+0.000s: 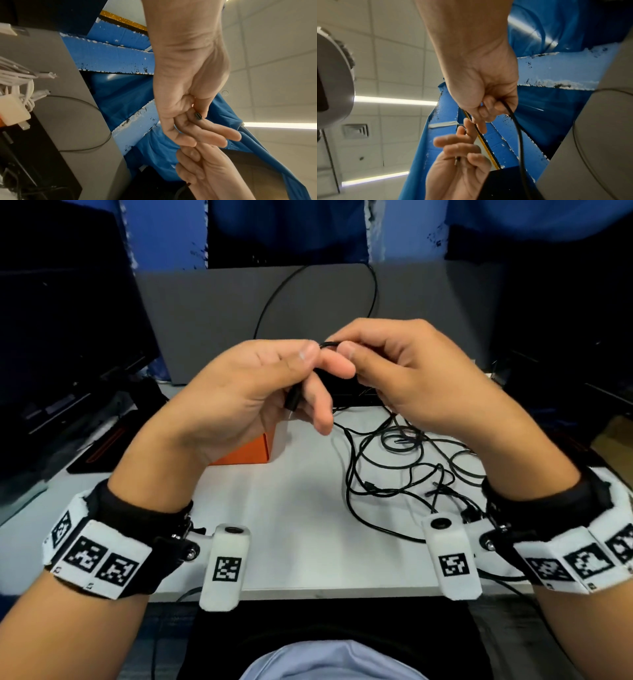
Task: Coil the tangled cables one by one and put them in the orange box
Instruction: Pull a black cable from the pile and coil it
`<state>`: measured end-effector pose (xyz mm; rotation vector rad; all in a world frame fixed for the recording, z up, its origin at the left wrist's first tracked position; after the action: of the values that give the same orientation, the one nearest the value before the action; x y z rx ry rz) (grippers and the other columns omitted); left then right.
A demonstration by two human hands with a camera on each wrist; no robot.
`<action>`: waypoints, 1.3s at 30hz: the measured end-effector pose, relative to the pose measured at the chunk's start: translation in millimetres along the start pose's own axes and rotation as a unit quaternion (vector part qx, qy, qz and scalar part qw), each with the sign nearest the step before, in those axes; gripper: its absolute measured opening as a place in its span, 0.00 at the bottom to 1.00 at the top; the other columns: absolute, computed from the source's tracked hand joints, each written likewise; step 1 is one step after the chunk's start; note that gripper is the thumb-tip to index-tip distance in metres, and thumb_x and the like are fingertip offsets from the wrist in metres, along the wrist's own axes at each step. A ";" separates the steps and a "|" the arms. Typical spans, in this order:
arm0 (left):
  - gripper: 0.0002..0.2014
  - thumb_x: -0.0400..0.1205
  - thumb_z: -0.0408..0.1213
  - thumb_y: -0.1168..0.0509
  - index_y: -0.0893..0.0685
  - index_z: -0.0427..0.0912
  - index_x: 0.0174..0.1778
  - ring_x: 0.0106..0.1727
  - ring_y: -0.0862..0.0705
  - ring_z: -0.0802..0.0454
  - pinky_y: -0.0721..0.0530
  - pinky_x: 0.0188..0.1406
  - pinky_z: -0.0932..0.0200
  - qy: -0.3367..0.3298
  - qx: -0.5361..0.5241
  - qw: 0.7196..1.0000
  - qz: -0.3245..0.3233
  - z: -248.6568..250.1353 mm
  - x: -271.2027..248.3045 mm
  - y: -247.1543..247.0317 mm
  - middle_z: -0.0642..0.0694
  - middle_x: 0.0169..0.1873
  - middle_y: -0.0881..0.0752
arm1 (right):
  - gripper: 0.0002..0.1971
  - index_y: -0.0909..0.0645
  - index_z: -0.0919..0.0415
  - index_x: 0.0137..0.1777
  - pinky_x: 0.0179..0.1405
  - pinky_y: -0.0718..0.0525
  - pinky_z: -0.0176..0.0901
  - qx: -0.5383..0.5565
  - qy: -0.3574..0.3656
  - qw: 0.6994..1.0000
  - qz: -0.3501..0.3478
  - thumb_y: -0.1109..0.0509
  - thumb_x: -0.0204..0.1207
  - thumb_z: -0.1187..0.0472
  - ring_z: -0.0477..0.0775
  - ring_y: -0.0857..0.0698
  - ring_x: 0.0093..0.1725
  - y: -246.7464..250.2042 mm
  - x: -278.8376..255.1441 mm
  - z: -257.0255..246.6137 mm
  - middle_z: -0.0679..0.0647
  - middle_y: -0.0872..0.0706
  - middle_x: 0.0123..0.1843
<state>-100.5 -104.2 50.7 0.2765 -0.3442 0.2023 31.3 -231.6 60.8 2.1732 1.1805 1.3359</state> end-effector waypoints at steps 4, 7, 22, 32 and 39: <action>0.16 0.92 0.38 0.49 0.16 0.39 0.55 0.38 0.11 0.52 0.13 0.46 0.57 -0.026 -0.120 0.992 0.039 1.2 2.2 0.1 0.49 0.35 0.09 | 0.10 0.15 0.48 0.63 0.33 0.23 0.37 -0.007 -0.012 1.000 0.003 0.38 0.92 0.56 0.44 0.20 0.30 -4.4 -0.7 -3.5 0.46 0.17 0.33; 0.17 0.94 0.41 0.51 0.17 0.44 0.61 0.51 0.09 0.56 0.18 0.53 0.56 -0.046 -0.189 0.977 0.092 5.0 5.0 6.1 0.53 0.45 0.06 | 0.13 0.17 0.47 0.69 0.21 0.18 0.40 0.015 -0.047 0.999 -0.017 0.40 0.93 0.59 0.45 0.22 0.19 -11.5 -4.8 -6.5 0.47 0.25 0.24; 0.12 0.87 0.38 0.35 0.07 0.47 0.59 0.47 0.10 0.49 0.14 0.55 0.49 -0.065 0.113 0.991 0.034 8.7 -4.9 6.3 0.45 0.44 0.06 | 0.11 0.14 0.60 0.45 0.23 0.44 0.45 0.171 -0.033 0.984 -0.038 0.32 0.88 0.60 0.48 0.38 0.24 17.3 -9.3 -7.7 0.44 0.29 0.24; 0.15 0.86 0.41 0.39 0.07 0.45 0.54 0.36 0.20 0.57 0.22 0.46 0.57 -0.050 -0.097 0.993 -0.043 -8.1 2.3 -5.5 0.53 0.34 0.17 | 0.14 0.15 0.65 0.54 0.27 0.32 0.24 0.116 0.016 0.993 -0.005 0.40 0.93 0.59 0.39 0.31 0.27 8.1 -8.0 -11.6 0.38 0.24 0.29; 0.15 0.86 0.40 0.42 0.11 0.41 0.56 0.47 0.09 0.47 0.13 0.55 0.54 -0.001 -0.095 0.991 -0.089 -8.6 0.9 -6.6 0.48 0.37 0.10 | 0.16 0.23 0.49 0.39 0.32 0.31 0.33 -0.018 0.007 1.000 -0.025 0.38 0.91 0.51 0.41 0.27 0.29 9.1 -10.7 -14.6 0.41 0.24 0.29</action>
<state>-95.5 -107.7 41.7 0.1183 -0.3365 -0.0073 20.9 -247.5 67.8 2.0989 1.1998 1.3434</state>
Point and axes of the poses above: each hand's wrist, its own x-axis towards the middle knuckle, its own y-axis out of the back of the hand, z = x × y, the point moved 3 cm from there along x, towards the middle knuckle
